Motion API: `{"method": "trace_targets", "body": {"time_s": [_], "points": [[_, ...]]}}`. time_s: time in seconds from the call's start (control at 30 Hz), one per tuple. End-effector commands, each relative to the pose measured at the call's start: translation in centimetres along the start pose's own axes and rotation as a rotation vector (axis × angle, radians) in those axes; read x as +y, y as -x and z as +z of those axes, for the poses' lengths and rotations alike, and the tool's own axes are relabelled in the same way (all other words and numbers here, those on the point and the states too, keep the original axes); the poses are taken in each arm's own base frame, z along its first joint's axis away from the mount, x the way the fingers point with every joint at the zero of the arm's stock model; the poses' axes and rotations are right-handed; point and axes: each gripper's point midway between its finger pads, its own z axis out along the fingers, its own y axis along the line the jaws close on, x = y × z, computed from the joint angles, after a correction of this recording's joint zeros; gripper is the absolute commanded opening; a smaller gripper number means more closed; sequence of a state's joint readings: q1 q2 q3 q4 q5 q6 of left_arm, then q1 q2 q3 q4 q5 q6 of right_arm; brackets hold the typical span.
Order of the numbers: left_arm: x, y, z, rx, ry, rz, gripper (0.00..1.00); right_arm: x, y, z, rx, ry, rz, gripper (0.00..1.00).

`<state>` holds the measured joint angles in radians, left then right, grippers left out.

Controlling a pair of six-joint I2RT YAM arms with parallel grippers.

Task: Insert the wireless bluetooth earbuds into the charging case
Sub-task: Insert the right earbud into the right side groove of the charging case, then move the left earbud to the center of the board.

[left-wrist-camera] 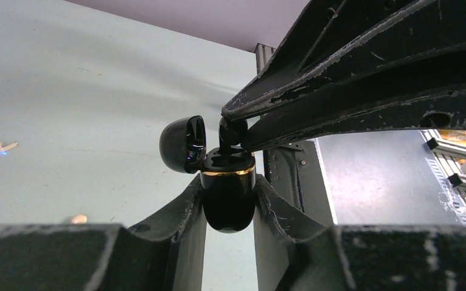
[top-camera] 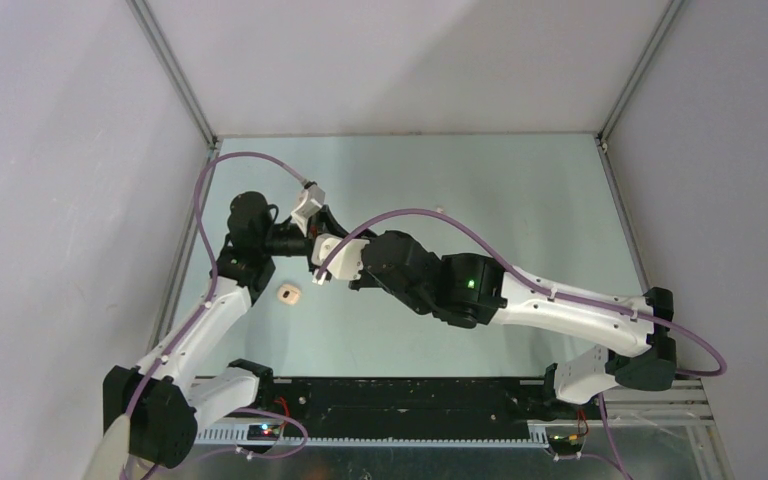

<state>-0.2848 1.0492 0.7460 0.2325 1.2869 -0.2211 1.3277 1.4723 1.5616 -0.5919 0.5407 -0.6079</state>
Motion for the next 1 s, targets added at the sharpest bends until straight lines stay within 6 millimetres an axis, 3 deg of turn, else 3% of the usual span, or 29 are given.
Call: {"method": "trace_targets", "body": {"time_s": [0.0,0.67,0.77,0.97], "points": [[-0.5,0.5,-0.1,-0.013,-0.025,0.040,0.00,0.2,1.0,0.1,-0.024,0.009,0.033,0.11],[-1.3,0.7,-0.3,-0.011,-0.045,0.076,0.00,-1.2,2.7,-2.0,-0.071,0.071,0.126,0.47],[-1.6,0.7,-0.4,-0.008,-0.052,0.090,0.00,-2.5,3.0,-2.9,-0.086,0.064,0.148,0.48],[-2.6,0.0,-1.1,0.047,-0.077,0.168,0.00,-7.7,3.4,-6.4,-0.167,0.051,0.286,0.52]]}}
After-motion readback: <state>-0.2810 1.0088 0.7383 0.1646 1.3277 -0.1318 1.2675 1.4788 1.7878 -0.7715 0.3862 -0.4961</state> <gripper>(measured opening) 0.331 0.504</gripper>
